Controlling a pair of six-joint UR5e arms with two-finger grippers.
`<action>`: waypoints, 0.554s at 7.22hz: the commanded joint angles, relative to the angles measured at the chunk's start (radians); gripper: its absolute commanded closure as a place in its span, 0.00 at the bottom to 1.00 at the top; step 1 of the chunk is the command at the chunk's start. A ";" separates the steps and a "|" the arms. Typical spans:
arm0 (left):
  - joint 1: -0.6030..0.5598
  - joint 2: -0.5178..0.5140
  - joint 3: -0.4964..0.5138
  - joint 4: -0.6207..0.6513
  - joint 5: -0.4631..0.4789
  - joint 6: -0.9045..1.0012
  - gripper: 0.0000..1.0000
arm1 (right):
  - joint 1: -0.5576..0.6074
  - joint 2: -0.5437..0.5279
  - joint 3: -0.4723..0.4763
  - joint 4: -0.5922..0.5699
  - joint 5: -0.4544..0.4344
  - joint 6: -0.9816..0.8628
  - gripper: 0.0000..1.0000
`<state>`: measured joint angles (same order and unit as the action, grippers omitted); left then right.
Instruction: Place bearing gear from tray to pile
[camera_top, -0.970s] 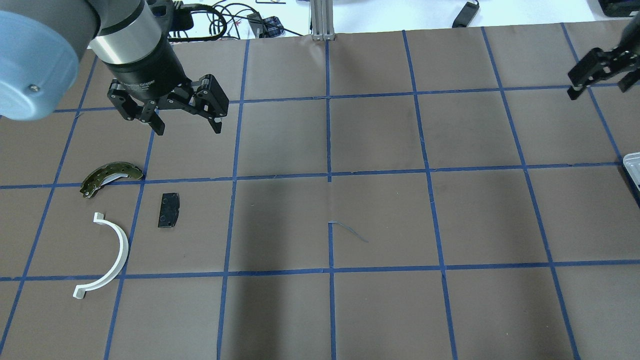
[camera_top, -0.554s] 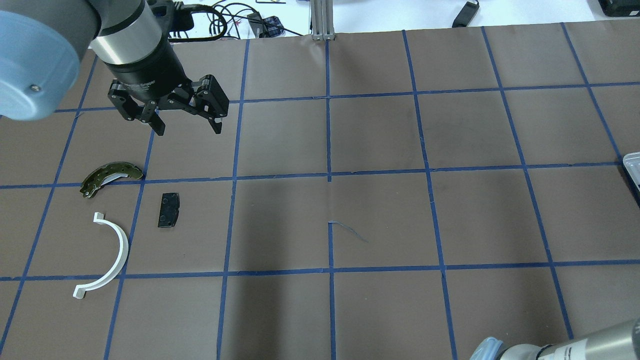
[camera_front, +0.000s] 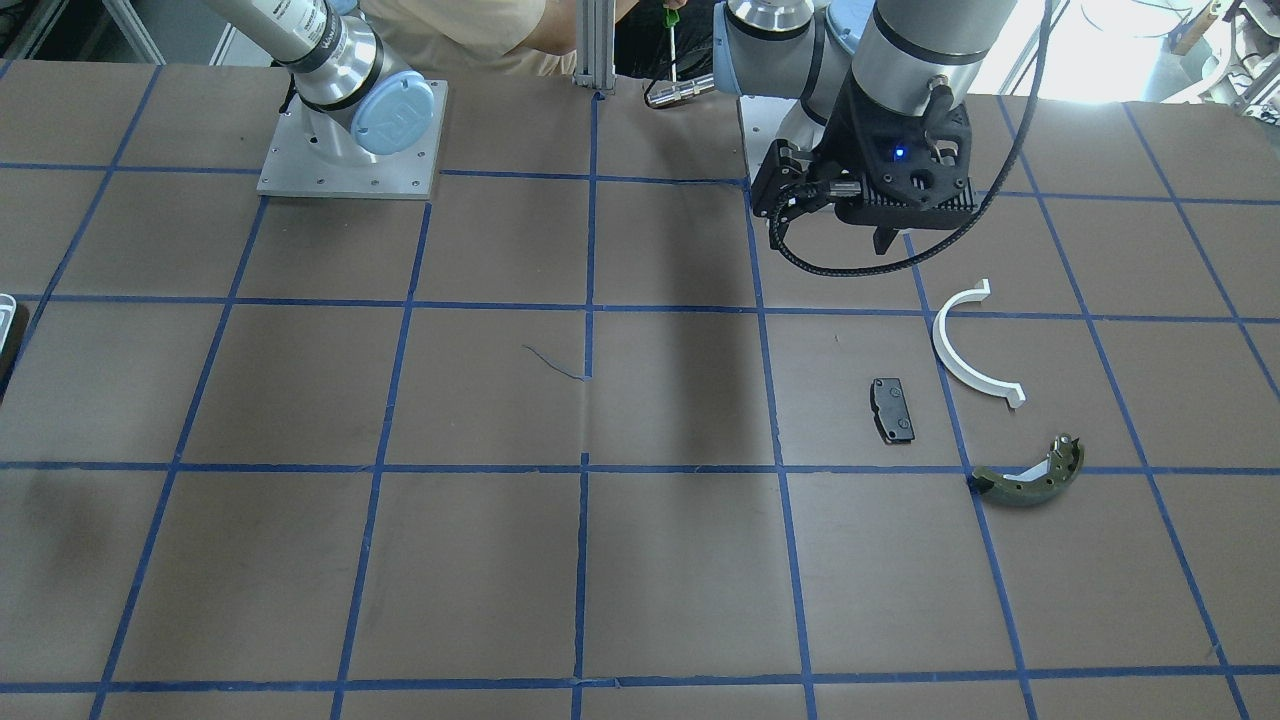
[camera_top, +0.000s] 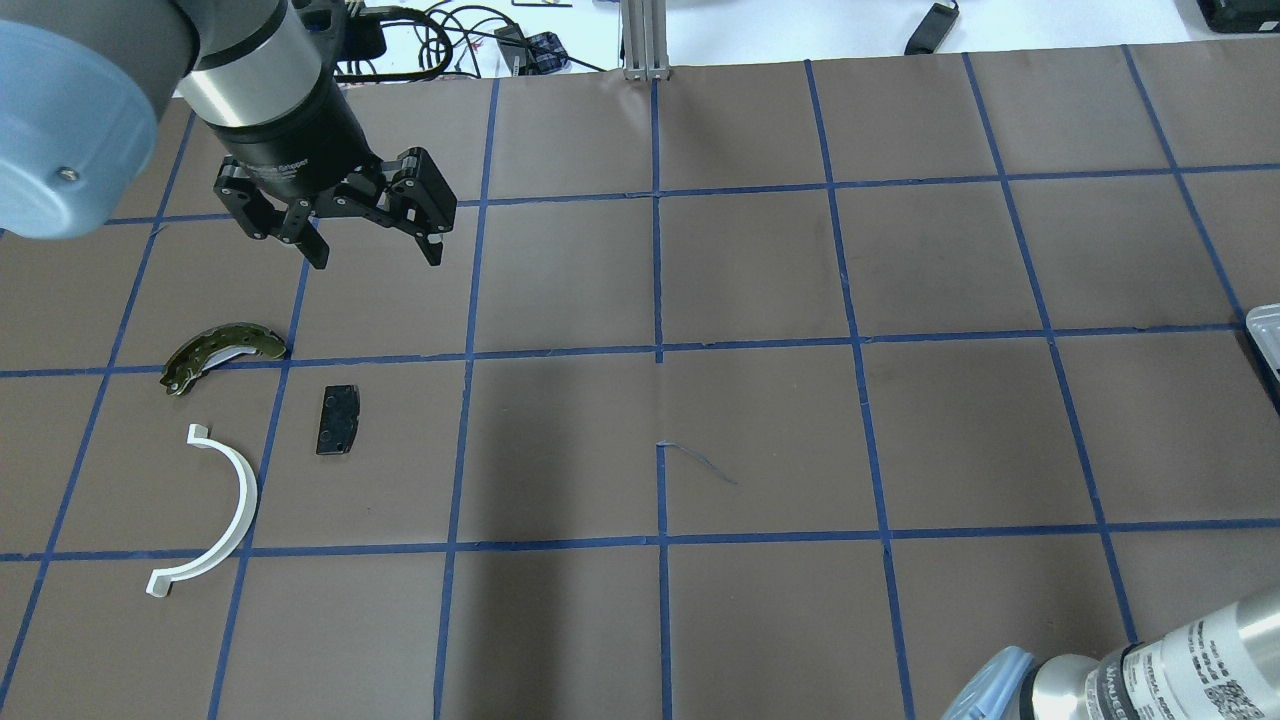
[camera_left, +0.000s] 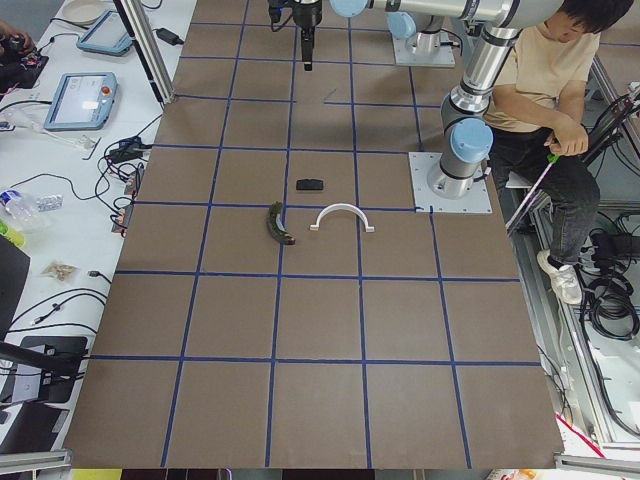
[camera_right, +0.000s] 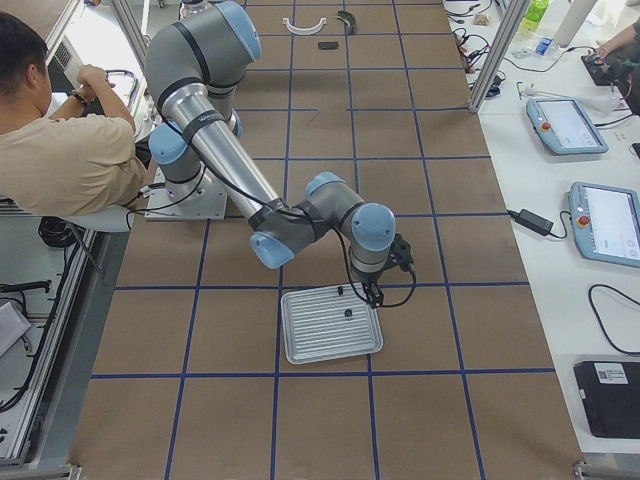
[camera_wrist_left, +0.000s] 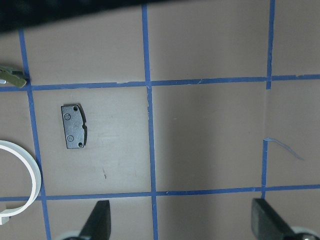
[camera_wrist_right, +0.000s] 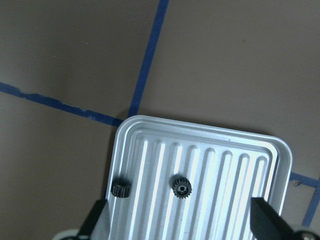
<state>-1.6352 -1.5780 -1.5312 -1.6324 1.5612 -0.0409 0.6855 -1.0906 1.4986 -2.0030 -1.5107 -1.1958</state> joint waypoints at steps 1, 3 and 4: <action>0.000 0.001 -0.001 0.000 0.000 0.000 0.00 | -0.018 0.050 0.012 -0.036 0.000 -0.022 0.00; 0.000 0.000 0.000 0.000 -0.001 0.000 0.00 | -0.020 0.060 0.040 -0.068 -0.008 -0.015 0.00; 0.000 0.000 0.000 0.000 -0.001 0.000 0.00 | -0.018 0.073 0.069 -0.144 -0.016 0.014 0.00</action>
<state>-1.6352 -1.5782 -1.5316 -1.6322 1.5603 -0.0414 0.6670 -1.0311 1.5374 -2.0823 -1.5191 -1.2055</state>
